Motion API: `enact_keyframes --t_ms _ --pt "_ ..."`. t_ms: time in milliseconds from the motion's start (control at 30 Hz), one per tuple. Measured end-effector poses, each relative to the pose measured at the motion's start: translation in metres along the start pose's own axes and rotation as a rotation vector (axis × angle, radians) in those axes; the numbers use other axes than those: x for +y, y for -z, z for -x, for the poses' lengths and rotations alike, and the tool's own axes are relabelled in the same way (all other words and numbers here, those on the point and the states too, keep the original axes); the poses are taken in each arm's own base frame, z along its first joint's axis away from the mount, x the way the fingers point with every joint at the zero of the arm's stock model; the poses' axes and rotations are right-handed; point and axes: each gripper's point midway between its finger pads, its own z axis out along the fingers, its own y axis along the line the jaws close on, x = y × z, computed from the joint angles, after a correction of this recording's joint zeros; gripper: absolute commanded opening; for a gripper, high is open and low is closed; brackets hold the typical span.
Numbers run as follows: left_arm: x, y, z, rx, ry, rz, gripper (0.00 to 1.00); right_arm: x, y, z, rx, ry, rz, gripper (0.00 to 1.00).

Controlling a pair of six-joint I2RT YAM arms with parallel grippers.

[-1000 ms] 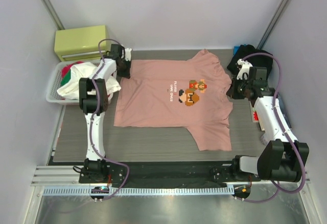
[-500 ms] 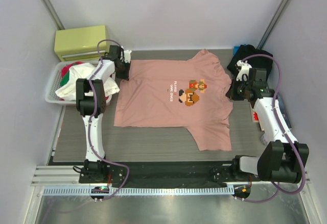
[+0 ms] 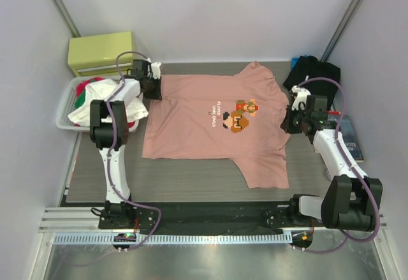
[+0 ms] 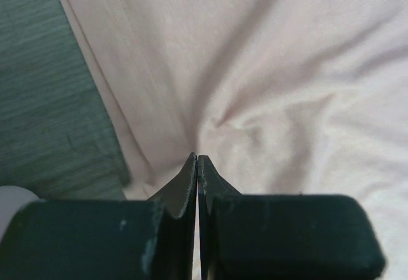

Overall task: Fold and stack the t-shirts
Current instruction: Flatten out the tshirt

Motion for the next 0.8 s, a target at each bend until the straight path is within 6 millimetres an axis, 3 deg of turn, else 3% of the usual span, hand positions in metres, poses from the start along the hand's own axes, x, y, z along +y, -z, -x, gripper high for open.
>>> enact_keyframes --t_ms 100,200,267,333,367,467,533,600,667,800 --pt "-0.011 0.022 0.011 -0.044 0.026 -0.019 0.00 -0.004 -0.014 -0.029 0.049 -0.003 -0.009 0.01" --pt "-0.020 0.062 0.052 -0.172 0.010 -0.007 0.01 -0.004 -0.024 -0.048 0.101 -0.013 0.001 0.01" --pt "-0.024 0.114 0.090 -0.322 -0.013 0.033 0.01 -0.004 -0.027 -0.053 0.117 -0.013 0.007 0.01" --pt "-0.028 0.188 0.128 -0.515 -0.027 0.072 0.01 -0.004 -0.027 -0.050 0.106 -0.006 0.008 0.01" --pt "-0.034 0.236 0.147 -0.637 -0.035 0.090 0.02 -0.004 -0.028 -0.048 0.094 -0.001 0.008 0.01" --pt "-0.053 0.336 0.168 -0.874 -0.065 0.119 0.01 -0.004 -0.029 -0.043 0.075 0.005 0.009 0.01" --pt "-0.060 0.367 0.164 -0.942 -0.076 0.144 0.01 -0.004 -0.030 -0.041 0.067 0.007 0.011 0.01" --pt "-0.058 0.375 0.155 -0.952 -0.077 0.178 0.01 -0.003 -0.029 -0.040 0.064 0.008 0.014 0.01" --pt "-0.052 0.362 0.139 -0.897 -0.070 0.203 0.01 -0.003 -0.029 -0.039 0.059 0.009 0.016 0.01" --pt "-0.042 0.300 0.072 -0.660 -0.033 0.194 0.01 -0.002 -0.023 -0.030 0.025 0.020 0.014 0.01"
